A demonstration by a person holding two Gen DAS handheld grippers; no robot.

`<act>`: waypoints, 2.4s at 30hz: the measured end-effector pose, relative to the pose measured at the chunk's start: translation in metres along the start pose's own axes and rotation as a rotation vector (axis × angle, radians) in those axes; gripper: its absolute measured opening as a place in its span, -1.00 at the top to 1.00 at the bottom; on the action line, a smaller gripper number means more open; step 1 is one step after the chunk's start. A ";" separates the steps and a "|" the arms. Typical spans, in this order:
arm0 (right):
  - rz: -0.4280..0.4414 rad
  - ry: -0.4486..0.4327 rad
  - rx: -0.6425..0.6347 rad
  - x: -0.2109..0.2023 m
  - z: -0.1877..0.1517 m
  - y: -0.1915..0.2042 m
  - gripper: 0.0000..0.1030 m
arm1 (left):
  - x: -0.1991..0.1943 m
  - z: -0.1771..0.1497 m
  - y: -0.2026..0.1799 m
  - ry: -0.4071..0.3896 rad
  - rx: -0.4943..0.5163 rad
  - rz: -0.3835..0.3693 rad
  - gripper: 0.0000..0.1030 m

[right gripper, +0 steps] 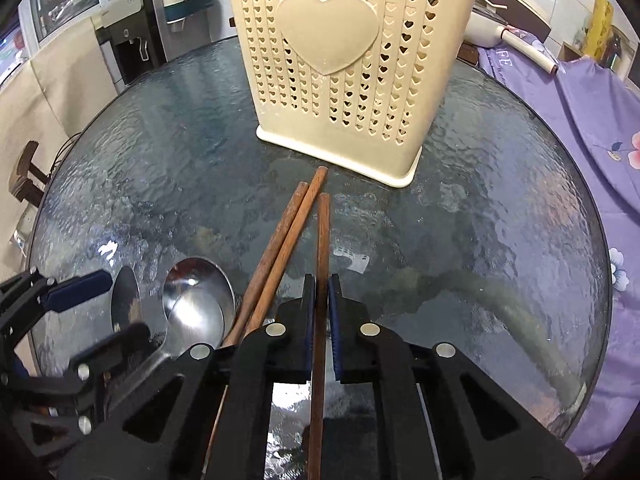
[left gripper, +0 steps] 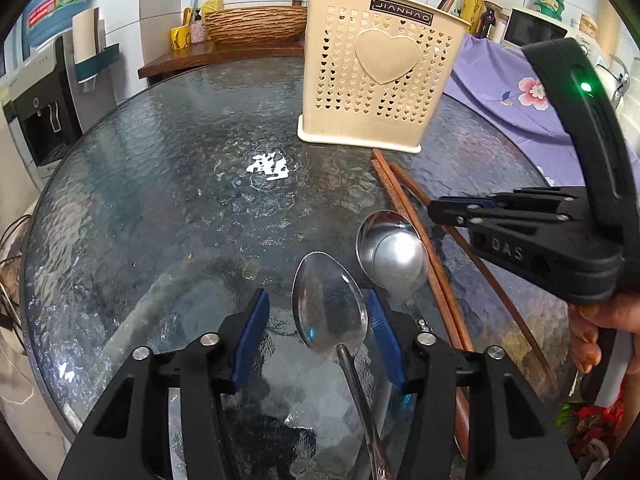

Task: Organize utensils
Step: 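Grasp a brown chopstick with right tool while left tool grasps a silver spoon, then lift the chopstick and spoon with both tools and lower them into the holder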

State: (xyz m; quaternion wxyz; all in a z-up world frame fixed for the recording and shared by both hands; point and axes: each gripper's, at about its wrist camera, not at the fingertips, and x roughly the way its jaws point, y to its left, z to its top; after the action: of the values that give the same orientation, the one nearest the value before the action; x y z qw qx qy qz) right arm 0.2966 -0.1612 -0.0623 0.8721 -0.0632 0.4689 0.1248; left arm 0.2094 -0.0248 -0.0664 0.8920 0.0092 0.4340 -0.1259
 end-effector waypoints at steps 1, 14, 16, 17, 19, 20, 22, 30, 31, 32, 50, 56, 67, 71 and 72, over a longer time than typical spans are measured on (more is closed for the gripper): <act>0.000 0.001 -0.004 -0.001 -0.001 0.000 0.85 | 0.000 0.000 0.000 0.002 -0.002 0.002 0.10; -0.007 0.014 0.004 0.004 0.008 0.000 0.85 | 0.007 0.008 -0.013 0.021 0.050 0.027 0.30; -0.006 0.018 0.009 0.006 0.012 0.000 0.85 | 0.008 0.009 -0.013 0.020 0.053 0.028 0.30; -0.008 0.021 0.007 0.007 0.014 0.000 0.85 | 0.009 0.010 -0.012 0.019 0.054 0.029 0.30; -0.010 0.025 0.004 0.009 0.017 0.002 0.85 | 0.011 0.013 -0.012 0.020 0.052 0.030 0.30; -0.011 0.027 0.001 0.010 0.019 0.003 0.85 | 0.012 0.015 -0.012 0.021 0.049 0.028 0.30; -0.012 0.028 -0.002 0.011 0.022 0.003 0.85 | 0.013 0.019 -0.009 0.015 0.043 0.029 0.30; 0.016 -0.015 0.021 0.008 0.017 -0.002 0.86 | 0.002 0.044 -0.003 -0.079 0.038 0.029 0.31; 0.025 -0.046 0.029 0.004 0.017 -0.005 0.86 | 0.000 0.047 -0.003 -0.094 0.038 0.033 0.30; 0.027 -0.069 0.034 -0.001 0.017 -0.007 0.86 | -0.003 0.051 -0.001 -0.112 0.035 0.036 0.31; 0.119 -0.413 0.092 -0.126 0.025 -0.035 0.86 | -0.056 0.086 -0.004 -0.298 0.024 0.016 0.31; 0.155 -0.481 0.079 -0.165 0.027 -0.035 0.86 | -0.074 0.090 -0.009 -0.339 0.048 0.017 0.31; 0.172 -0.494 0.078 -0.177 0.030 -0.037 0.86 | -0.085 0.096 -0.013 -0.355 0.058 0.006 0.31; 0.170 -0.497 0.073 -0.180 0.032 -0.037 0.86 | -0.084 0.098 -0.013 -0.346 0.045 -0.010 0.31; 0.171 -0.497 0.072 -0.180 0.032 -0.037 0.86 | -0.084 0.098 -0.012 -0.343 0.044 -0.012 0.31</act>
State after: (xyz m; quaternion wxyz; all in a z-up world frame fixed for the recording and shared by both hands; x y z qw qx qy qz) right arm 0.2375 -0.2181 0.1053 0.9485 0.0402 0.2481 0.1929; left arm 0.2330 -0.0310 0.0612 0.9519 0.0047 0.2724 -0.1404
